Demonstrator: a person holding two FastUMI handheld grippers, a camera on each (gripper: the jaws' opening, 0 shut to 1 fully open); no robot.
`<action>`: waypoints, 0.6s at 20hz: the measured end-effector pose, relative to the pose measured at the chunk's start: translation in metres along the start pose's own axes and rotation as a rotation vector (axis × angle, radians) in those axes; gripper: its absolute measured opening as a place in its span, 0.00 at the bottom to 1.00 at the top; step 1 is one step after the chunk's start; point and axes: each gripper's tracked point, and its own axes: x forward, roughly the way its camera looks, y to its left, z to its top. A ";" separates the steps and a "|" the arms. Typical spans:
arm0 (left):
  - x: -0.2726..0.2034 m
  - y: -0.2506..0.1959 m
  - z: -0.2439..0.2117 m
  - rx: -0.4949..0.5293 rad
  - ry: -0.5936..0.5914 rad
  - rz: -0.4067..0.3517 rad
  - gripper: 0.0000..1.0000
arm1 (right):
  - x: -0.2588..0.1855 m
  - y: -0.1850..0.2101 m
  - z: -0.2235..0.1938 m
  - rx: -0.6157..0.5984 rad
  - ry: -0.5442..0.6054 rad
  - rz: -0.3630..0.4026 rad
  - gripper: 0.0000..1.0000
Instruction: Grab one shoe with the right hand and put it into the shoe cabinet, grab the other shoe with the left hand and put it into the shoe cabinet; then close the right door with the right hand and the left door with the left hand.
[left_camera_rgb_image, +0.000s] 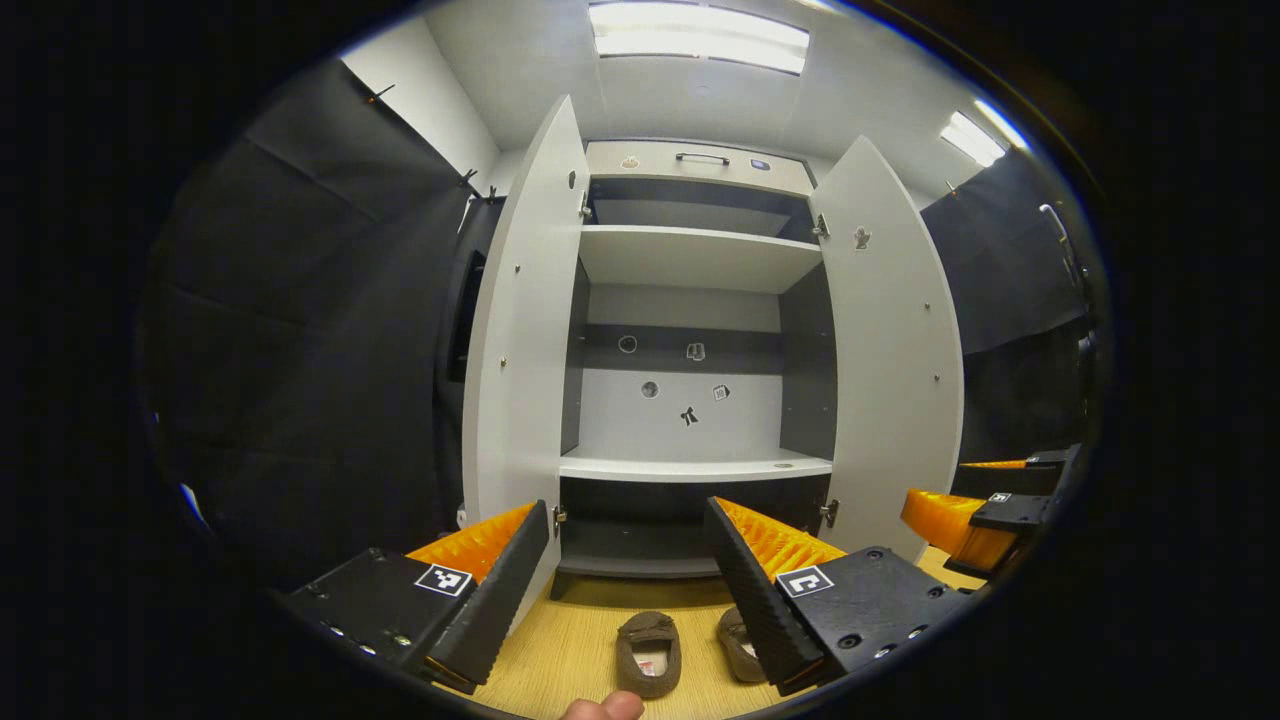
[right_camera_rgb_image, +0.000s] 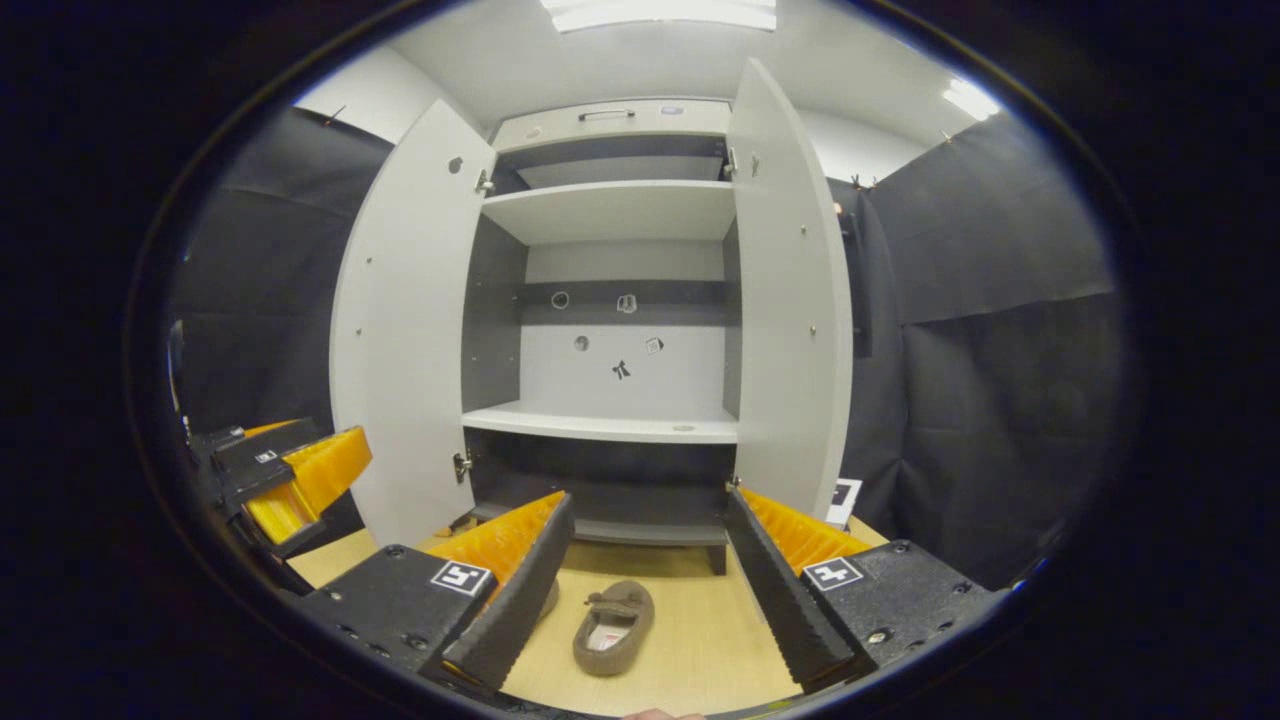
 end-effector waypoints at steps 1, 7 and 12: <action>-0.001 0.000 0.000 0.001 0.001 0.000 0.94 | 0.003 0.002 -0.004 0.002 0.014 0.009 0.98; -0.006 0.002 -0.001 0.001 0.004 0.008 0.94 | 0.035 0.019 -0.036 0.007 0.090 0.062 0.99; -0.008 0.009 -0.001 0.002 0.011 0.022 0.94 | 0.071 0.050 -0.095 0.005 0.211 0.143 0.99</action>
